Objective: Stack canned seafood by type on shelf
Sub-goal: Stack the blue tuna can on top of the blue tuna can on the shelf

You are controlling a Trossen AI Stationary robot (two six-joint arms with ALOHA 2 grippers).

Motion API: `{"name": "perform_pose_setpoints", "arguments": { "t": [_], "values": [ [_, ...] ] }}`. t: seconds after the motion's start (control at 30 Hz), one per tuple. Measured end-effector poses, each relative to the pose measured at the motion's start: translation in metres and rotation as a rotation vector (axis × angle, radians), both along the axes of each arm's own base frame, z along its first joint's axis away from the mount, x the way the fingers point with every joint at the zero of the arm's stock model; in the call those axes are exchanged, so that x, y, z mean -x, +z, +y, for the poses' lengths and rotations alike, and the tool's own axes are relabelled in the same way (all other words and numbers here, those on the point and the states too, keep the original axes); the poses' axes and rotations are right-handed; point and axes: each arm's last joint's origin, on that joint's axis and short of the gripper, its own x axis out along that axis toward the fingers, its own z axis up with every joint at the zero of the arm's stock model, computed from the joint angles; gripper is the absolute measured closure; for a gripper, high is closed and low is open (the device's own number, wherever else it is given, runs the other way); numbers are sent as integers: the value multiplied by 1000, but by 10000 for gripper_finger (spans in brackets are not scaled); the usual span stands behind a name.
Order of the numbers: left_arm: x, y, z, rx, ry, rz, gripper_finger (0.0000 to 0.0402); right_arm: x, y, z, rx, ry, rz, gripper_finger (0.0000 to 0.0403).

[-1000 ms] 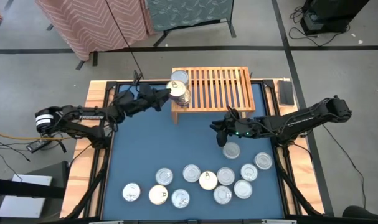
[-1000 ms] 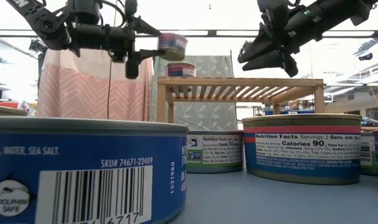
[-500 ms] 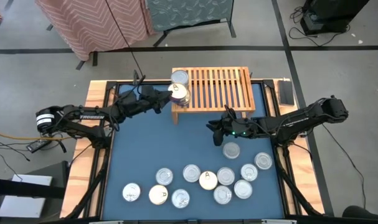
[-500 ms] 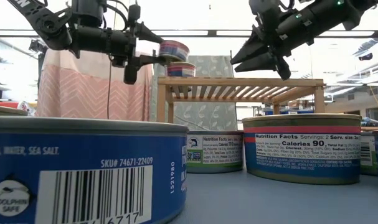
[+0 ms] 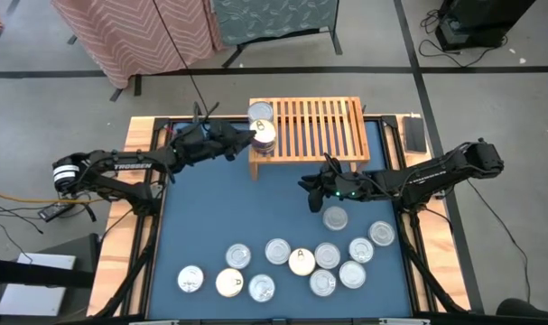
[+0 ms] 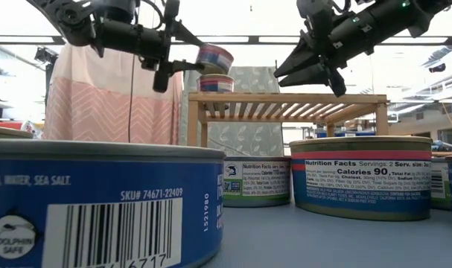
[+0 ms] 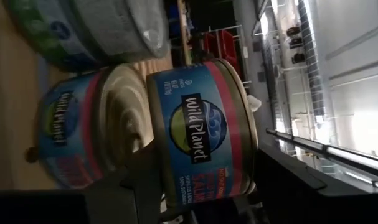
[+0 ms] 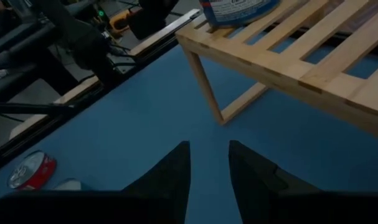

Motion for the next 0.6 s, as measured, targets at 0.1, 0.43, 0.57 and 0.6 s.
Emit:
{"name": "perform_pose_setpoints", "arguments": {
  "t": [0.1,0.43,0.57,0.6],
  "values": [
    [0,0,0,4,11,5,183,0,0,0,-1,3,1,289],
    [-1,-1,0,13,7,-4,183,0,0,0,-1,6,1,289],
    [-3,-2,1,13,0,-7,183,0,0,0,-2,6,1,289],
    [-4,-3,1,16,-1,-12,183,0,0,0,-1,6,1,289]
  ]
}}
